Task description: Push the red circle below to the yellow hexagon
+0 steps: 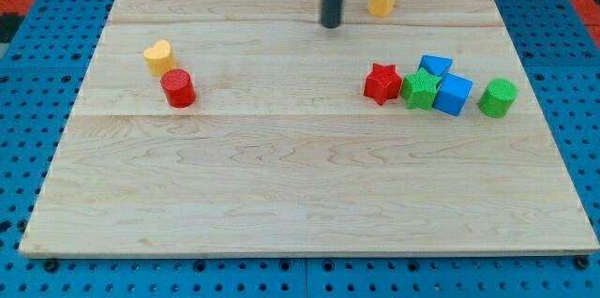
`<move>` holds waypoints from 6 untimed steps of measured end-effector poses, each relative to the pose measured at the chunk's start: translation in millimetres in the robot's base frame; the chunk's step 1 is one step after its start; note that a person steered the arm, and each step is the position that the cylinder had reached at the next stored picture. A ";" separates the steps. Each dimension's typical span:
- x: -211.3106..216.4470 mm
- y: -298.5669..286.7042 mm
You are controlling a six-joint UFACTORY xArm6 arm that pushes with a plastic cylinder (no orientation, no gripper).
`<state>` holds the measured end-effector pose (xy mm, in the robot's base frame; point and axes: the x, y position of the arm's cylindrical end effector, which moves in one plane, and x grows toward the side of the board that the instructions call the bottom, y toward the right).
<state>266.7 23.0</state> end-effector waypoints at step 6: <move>193.7 -96.1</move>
<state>460.4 -73.2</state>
